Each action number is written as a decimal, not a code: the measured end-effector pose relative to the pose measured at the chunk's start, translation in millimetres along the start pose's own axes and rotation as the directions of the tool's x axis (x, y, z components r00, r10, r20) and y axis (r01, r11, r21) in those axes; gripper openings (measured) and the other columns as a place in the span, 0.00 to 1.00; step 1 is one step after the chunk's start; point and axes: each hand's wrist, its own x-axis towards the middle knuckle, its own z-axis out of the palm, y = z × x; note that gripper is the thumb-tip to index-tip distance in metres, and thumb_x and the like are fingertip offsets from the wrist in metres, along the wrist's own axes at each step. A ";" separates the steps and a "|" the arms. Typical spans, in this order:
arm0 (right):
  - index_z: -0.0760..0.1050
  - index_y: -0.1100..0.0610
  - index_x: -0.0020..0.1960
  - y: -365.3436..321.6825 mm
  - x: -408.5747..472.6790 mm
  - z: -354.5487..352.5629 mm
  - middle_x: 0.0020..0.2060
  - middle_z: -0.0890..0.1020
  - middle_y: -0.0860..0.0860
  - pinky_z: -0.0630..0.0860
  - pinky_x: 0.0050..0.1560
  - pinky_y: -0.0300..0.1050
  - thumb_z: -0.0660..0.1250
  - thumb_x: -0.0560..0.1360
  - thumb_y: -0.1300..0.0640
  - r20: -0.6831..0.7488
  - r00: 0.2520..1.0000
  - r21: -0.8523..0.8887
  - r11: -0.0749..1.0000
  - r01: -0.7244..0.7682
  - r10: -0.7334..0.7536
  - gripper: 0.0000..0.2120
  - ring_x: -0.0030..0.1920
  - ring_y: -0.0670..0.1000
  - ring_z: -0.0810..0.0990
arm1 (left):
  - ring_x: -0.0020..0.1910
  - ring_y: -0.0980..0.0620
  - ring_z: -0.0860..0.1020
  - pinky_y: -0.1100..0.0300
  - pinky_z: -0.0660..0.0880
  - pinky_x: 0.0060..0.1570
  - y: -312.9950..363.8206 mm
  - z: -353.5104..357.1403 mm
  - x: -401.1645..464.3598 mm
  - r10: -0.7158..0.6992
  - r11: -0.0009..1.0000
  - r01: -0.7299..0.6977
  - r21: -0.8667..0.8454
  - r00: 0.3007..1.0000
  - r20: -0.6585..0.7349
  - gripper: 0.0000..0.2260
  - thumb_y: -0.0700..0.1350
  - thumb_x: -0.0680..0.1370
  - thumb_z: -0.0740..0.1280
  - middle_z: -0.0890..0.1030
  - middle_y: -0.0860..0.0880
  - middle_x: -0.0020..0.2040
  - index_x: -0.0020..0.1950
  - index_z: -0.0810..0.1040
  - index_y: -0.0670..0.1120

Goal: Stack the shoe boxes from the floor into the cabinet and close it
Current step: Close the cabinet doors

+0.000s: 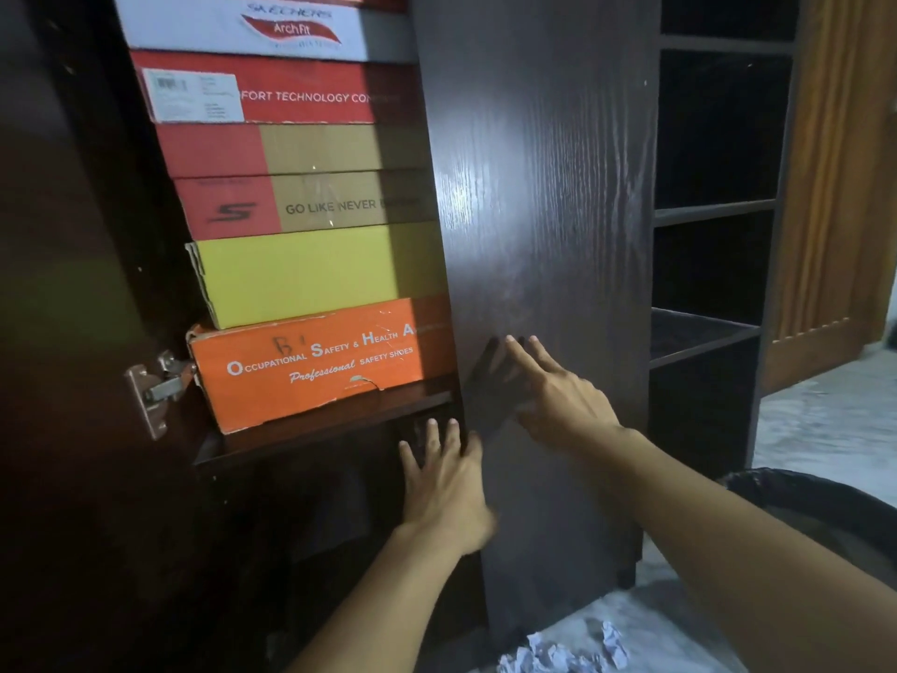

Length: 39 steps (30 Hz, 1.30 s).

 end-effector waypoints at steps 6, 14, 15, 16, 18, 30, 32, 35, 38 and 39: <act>0.52 0.45 0.79 -41.3 -33.3 -69.5 0.77 0.61 0.50 0.71 0.63 0.52 0.70 0.73 0.50 0.002 0.993 0.035 0.993 0.115 -0.115 0.41 0.70 0.61 0.70 | 0.78 0.45 0.48 0.39 0.49 0.74 2.1 -70.5 -45.8 0.025 0.999 -0.028 -0.025 0.991 -0.134 0.35 0.55 0.75 0.68 0.54 0.46 0.79 0.77 0.58 0.47; 0.71 0.45 0.69 -134.0 -89.9 -175.3 0.52 0.83 0.48 0.76 0.54 0.43 0.75 0.69 0.47 -0.101 0.957 0.226 0.931 0.287 -0.271 0.30 0.50 0.49 0.81 | 0.72 0.45 0.65 0.50 0.61 0.72 -19.0 -159.7 -170.4 0.132 0.984 -0.177 -0.031 0.828 -0.545 0.26 0.52 0.73 0.69 0.71 0.47 0.71 0.69 0.73 0.46; 0.71 0.45 0.69 -146.8 -95.9 -185.4 0.56 0.82 0.48 0.75 0.55 0.43 0.74 0.69 0.46 -0.123 0.947 0.237 0.917 0.319 -0.298 0.30 0.50 0.49 0.81 | 0.70 0.46 0.68 0.50 0.63 0.71 -22.9 -167.1 -187.4 0.153 0.977 -0.211 -0.029 0.789 -0.595 0.24 0.51 0.72 0.70 0.74 0.47 0.69 0.66 0.75 0.45; 0.71 0.46 0.70 -159.3 -101.3 -194.6 0.59 0.81 0.49 0.74 0.55 0.42 0.74 0.69 0.46 -0.143 0.935 0.245 0.903 0.352 -0.326 0.30 0.50 0.49 0.81 | 0.69 0.47 0.71 0.50 0.66 0.70 -27.5 -174.0 -203.2 0.166 0.971 -0.238 -0.028 0.753 -0.636 0.22 0.50 0.72 0.70 0.76 0.47 0.66 0.65 0.77 0.44; 0.70 0.48 0.71 -184.1 -112.2 -210.2 0.63 0.79 0.48 0.72 0.53 0.38 0.75 0.70 0.46 -0.180 0.904 0.265 0.865 0.425 -0.389 0.31 0.48 0.48 0.81 | 0.66 0.48 0.73 0.50 0.69 0.67 -39.2 -186.4 -231.5 0.172 0.960 -0.276 -0.036 0.690 -0.703 0.20 0.47 0.73 0.70 0.79 0.47 0.63 0.63 0.79 0.42; 0.73 0.56 0.68 -301.5 -155.1 -234.2 0.62 0.80 0.49 0.76 0.57 0.41 0.67 0.75 0.43 -0.283 0.765 0.436 0.633 0.640 -0.578 0.27 0.57 0.44 0.78 | 0.64 0.56 0.72 0.59 0.69 0.66 -111.3 -227.1 -301.5 -0.440 0.721 -0.389 -0.574 0.383 -0.812 0.16 0.37 0.77 0.57 0.75 0.48 0.63 0.63 0.75 0.41; 0.74 0.55 0.67 -314.3 -158.3 -230.1 0.61 0.80 0.49 0.76 0.57 0.41 0.65 0.75 0.41 -0.297 0.763 0.440 0.627 0.643 -0.574 0.26 0.56 0.44 0.78 | 0.66 0.56 0.72 0.55 0.66 0.69 -121.6 -231.0 -295.4 -0.615 0.369 -0.329 -0.869 0.615 -0.494 0.14 0.40 0.82 0.56 0.77 0.51 0.64 0.64 0.76 0.48; 0.74 0.55 0.65 -325.3 -159.3 -221.3 0.59 0.81 0.49 0.78 0.58 0.48 0.64 0.75 0.38 -0.300 0.765 0.464 0.613 0.639 -0.570 0.27 0.55 0.46 0.79 | 0.69 0.52 0.71 0.48 0.61 0.72 -132.0 -223.4 -285.6 -0.502 0.185 -0.175 -0.967 0.829 -0.246 0.13 0.53 0.81 0.58 0.78 0.52 0.65 0.59 0.80 0.56; 0.73 0.54 0.65 -323.1 -159.9 -212.6 0.60 0.80 0.49 0.78 0.58 0.56 0.64 0.72 0.34 -0.291 0.775 0.465 0.625 0.627 -0.562 0.30 0.59 0.54 0.79 | 0.68 0.51 0.73 0.44 0.60 0.72 -127.5 -209.4 -277.4 -0.399 0.124 -0.157 -0.980 0.896 -0.194 0.22 0.67 0.75 0.55 0.80 0.52 0.63 0.54 0.83 0.60; 0.72 0.53 0.66 -319.6 -160.1 -210.0 0.60 0.80 0.48 0.78 0.57 0.55 0.65 0.72 0.34 -0.288 0.779 0.475 0.624 0.621 -0.557 0.30 0.58 0.53 0.80 | 0.68 0.51 0.72 0.45 0.60 0.73 -124.1 -205.1 -274.1 -0.376 0.138 -0.158 -0.978 0.905 -0.199 0.24 0.69 0.75 0.53 0.79 0.52 0.64 0.58 0.82 0.60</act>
